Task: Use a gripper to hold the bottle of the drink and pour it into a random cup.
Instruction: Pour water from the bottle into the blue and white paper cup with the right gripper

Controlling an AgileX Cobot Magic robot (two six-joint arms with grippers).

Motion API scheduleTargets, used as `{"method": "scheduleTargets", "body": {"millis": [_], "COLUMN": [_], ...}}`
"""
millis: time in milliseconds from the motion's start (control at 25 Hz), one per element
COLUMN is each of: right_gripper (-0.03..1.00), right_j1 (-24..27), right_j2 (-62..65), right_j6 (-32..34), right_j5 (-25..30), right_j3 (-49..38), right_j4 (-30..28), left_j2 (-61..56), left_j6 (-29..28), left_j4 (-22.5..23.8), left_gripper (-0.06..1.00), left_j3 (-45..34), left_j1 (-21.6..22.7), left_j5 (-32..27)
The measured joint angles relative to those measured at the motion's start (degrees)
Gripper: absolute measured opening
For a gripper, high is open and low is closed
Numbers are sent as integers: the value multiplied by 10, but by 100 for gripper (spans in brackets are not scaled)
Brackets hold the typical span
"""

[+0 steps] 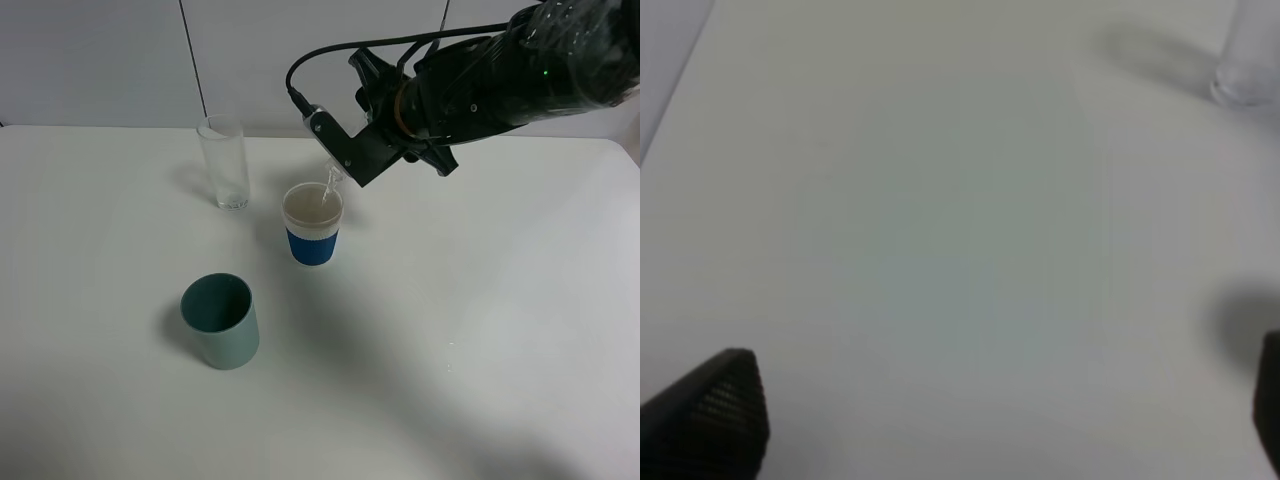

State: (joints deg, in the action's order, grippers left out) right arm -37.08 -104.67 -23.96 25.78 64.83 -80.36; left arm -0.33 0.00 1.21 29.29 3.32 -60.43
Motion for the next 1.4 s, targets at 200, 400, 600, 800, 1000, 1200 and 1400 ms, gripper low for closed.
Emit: {"method": "scheduleTargets", "body": {"millis": [200, 400, 600, 800, 1000, 1200, 1400], "right_gripper": [55, 55, 55, 55, 55, 55, 55], "right_j1": [0, 0, 0, 0, -4, -9, -13], "right_j2": [0, 0, 0, 0, 0, 0, 0], "right_j6": [3, 20, 29, 30, 25, 19, 19], "right_j5": [2, 7, 12, 12, 12, 10, 11], "right_j3": [0, 2, 13, 15, 15, 15, 15], "right_j4": [0, 0, -2, -3, -4, -4, -4], "left_j2": [0, 0, 0, 0, 0, 0, 0], "left_j6": [0, 0, 0, 0, 0, 0, 0], "left_j4": [0, 0, -1, -1, -1, -1, -1], "left_gripper": [98, 98, 98, 98, 98, 98, 98], "left_j3": [0, 0, 0, 0, 0, 0, 0], "left_j1": [0, 0, 0, 0, 0, 0, 0], "left_j5": [0, 0, 0, 0, 0, 0, 0]}}
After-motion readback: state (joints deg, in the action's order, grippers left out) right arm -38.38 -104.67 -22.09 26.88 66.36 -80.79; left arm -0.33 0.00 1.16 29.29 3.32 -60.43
